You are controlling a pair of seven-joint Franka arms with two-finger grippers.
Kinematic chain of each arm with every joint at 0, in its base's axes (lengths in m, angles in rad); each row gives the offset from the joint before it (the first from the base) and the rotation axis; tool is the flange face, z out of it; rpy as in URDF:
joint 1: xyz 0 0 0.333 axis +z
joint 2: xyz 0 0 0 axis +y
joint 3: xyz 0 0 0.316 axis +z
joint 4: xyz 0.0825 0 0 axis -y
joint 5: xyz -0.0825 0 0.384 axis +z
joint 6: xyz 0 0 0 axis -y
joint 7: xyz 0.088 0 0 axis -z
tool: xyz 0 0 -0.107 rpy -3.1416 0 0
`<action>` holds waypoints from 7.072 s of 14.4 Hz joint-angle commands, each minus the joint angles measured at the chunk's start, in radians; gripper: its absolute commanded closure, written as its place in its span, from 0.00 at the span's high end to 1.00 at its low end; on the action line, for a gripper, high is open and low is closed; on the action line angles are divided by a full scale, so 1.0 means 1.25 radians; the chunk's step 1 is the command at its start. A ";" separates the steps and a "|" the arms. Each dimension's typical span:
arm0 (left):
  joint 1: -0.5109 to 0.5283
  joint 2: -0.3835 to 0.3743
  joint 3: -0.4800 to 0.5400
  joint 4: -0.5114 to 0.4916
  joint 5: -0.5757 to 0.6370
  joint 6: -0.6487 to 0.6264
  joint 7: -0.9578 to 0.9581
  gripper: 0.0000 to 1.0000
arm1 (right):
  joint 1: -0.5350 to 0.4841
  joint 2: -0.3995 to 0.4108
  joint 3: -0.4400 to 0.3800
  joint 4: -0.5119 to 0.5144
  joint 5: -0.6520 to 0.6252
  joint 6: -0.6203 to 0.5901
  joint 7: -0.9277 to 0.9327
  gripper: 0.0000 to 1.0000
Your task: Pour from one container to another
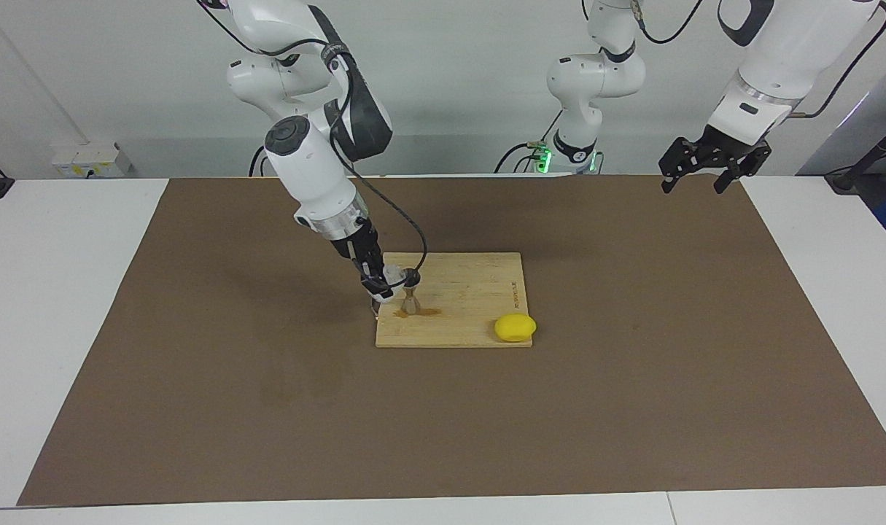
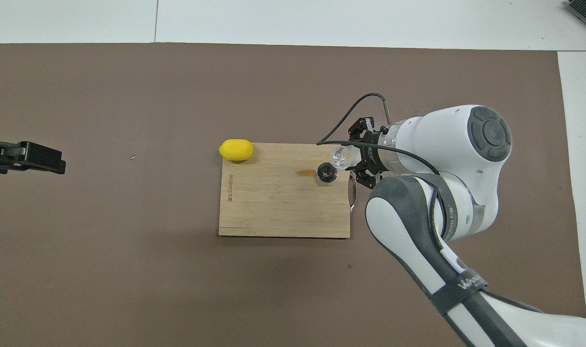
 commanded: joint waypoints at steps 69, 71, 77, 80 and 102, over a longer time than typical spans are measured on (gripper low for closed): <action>0.002 -0.009 0.000 -0.014 0.002 0.010 0.003 1.00 | -0.312 -0.027 0.008 -0.107 -0.285 -0.184 -0.904 1.00; 0.002 -0.008 0.000 -0.014 0.002 0.010 0.003 1.00 | -0.269 -0.040 0.009 -0.107 -0.312 -0.177 -0.925 1.00; 0.002 -0.008 0.000 -0.014 0.002 0.010 0.003 1.00 | -0.193 -0.131 0.011 -0.107 -0.317 -0.188 -0.987 1.00; 0.002 -0.009 0.000 -0.015 0.002 0.009 0.003 1.00 | -0.193 -0.184 0.015 -0.056 -0.293 -0.266 -0.994 1.00; 0.001 -0.009 0.000 -0.015 0.002 0.010 0.003 1.00 | -0.245 -0.110 0.008 0.300 -0.286 -0.640 -1.060 1.00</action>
